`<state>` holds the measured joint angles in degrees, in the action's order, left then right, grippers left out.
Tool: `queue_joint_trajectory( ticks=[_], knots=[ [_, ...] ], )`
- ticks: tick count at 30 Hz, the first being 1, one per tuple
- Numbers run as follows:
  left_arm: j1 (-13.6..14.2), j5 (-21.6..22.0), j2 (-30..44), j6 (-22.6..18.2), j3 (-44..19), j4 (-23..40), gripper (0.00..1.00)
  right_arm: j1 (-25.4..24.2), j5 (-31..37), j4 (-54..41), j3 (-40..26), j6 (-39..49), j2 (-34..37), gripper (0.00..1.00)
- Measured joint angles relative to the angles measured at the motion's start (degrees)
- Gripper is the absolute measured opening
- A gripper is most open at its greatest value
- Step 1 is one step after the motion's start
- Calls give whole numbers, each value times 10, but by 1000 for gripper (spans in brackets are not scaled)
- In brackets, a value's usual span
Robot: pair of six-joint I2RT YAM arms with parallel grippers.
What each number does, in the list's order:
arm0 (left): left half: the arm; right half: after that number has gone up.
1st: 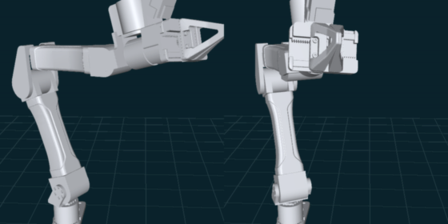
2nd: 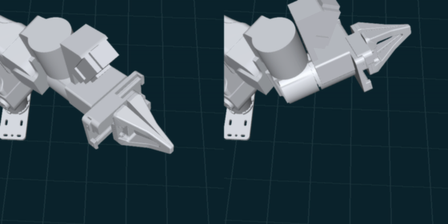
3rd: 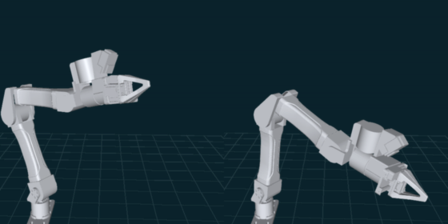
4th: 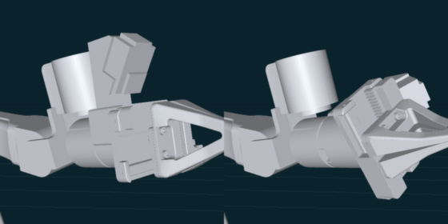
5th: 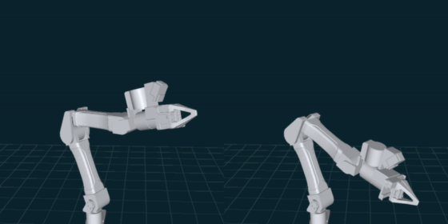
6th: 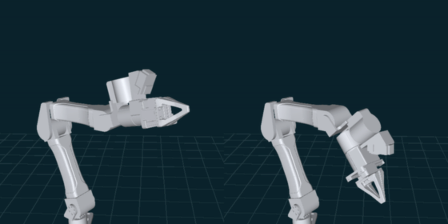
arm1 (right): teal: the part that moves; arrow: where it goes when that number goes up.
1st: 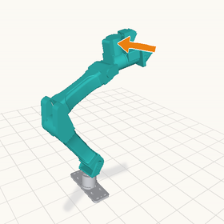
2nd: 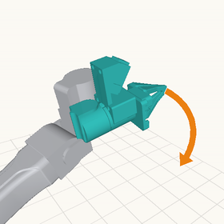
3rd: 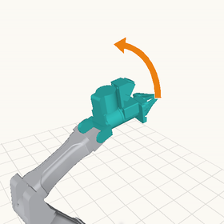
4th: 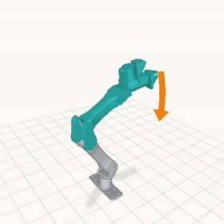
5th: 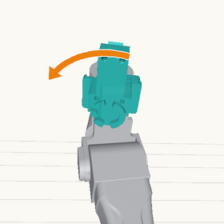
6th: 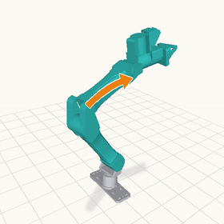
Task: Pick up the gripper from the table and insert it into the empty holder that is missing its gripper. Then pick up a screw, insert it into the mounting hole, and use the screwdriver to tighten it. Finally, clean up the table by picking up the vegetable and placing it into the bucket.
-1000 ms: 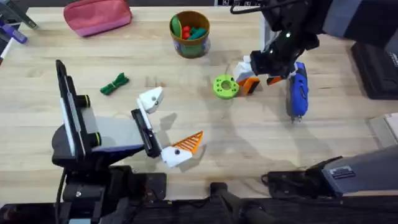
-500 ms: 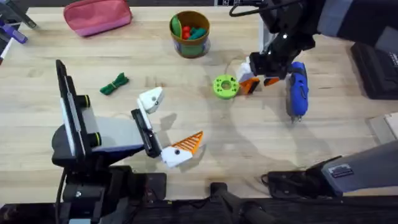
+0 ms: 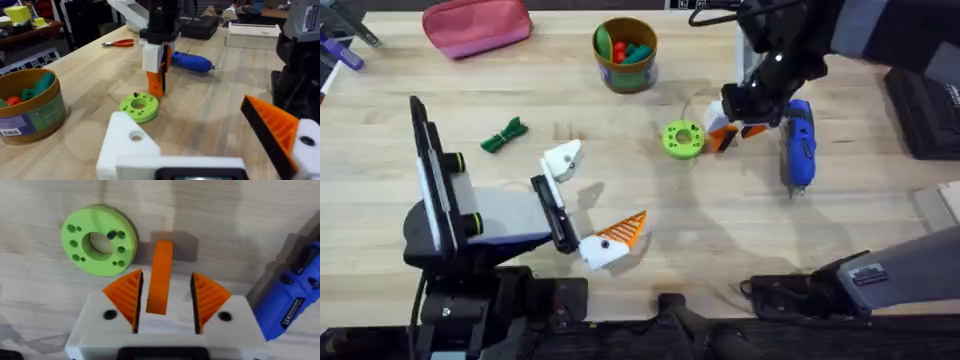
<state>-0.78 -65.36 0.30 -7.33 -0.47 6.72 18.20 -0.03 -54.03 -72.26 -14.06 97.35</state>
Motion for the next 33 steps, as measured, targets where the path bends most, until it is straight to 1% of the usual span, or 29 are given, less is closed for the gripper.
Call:
queue_joint_trajectory(
  ticks=[3,7,15,17,21,23,33],
  knots=[
    [0,0,0,0,0,0,985,0,0,-3,-5,0,0,467],
    [0,0,0,0,0,0,985,0,0,-4,-9,2,0,386],
    [0,0,0,0,0,0,985,0,0,-7,-9,2,0,287],
    [0,0,0,0,0,0,985,0,0,-8,-9,3,0,221],
    [0,0,0,0,0,0,985,0,0,-8,-9,4,0,19],
    [0,0,0,0,0,0,985,0,0,-8,-10,4,0,7],
    [0,0,0,0,0,0,985,0,0,-8,-10,4,0,6]
  ],
)
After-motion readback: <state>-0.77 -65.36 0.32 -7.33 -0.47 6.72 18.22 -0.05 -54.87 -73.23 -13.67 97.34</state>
